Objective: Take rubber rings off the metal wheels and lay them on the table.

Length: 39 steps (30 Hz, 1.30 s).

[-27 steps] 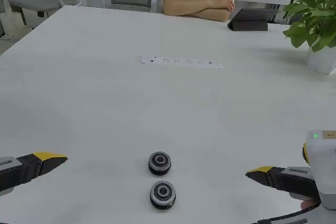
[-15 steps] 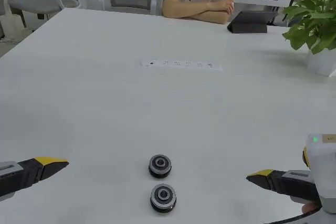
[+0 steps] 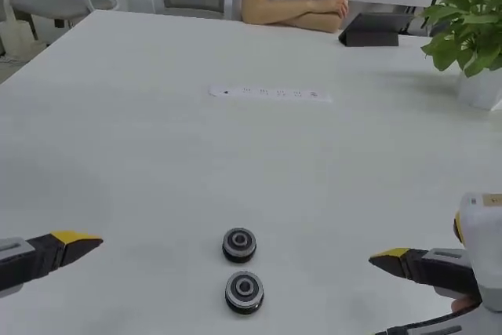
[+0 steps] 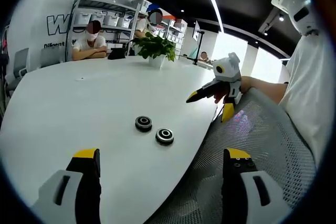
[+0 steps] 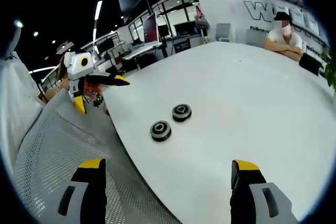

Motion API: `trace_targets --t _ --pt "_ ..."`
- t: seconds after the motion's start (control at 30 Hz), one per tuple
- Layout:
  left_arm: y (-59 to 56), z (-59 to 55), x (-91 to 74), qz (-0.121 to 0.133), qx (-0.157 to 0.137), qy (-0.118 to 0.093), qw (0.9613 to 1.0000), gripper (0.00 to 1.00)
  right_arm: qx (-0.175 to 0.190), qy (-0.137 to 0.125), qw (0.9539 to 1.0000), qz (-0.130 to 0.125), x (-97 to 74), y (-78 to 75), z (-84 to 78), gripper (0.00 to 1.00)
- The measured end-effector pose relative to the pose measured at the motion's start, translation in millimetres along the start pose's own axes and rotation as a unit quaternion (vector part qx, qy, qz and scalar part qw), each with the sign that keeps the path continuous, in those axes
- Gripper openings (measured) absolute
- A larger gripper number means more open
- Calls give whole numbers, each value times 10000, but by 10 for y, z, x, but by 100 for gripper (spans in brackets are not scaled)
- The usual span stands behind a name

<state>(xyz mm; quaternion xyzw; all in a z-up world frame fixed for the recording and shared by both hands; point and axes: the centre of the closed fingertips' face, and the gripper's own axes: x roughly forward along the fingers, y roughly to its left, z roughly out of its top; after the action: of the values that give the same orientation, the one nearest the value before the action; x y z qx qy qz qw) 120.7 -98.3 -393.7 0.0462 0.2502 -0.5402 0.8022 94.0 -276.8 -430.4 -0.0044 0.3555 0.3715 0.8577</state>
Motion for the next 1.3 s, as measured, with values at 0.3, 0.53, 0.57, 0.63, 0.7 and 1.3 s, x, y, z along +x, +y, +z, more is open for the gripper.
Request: trace_targets --t 0.3,0.53,0.57,0.63,0.7,1.3 --pt "1 -3 -2 12 8 4 10000 96 -8 -14 10000 8 -2 6 3 99" --pt "-3 -4 -2 4 6 4 10000 96 -5 -12 10000 8 -3 6 0 99" --pt "-4 -3 -2 3 5 3 10000 96 -5 -10 10000 9 -3 6 0 99" --pt "-6 -1 -2 0 1 -2 10000 96 -10 -4 10000 8 -3 6 -1 99" --pt "-9 2 -2 -3 2 -9 10000 96 -9 -7 10000 10 -3 6 1 99" --pt "-65 69 -12 -190 -10 -155 9997 96 139 -565 9982 136 -60 57 264 98"
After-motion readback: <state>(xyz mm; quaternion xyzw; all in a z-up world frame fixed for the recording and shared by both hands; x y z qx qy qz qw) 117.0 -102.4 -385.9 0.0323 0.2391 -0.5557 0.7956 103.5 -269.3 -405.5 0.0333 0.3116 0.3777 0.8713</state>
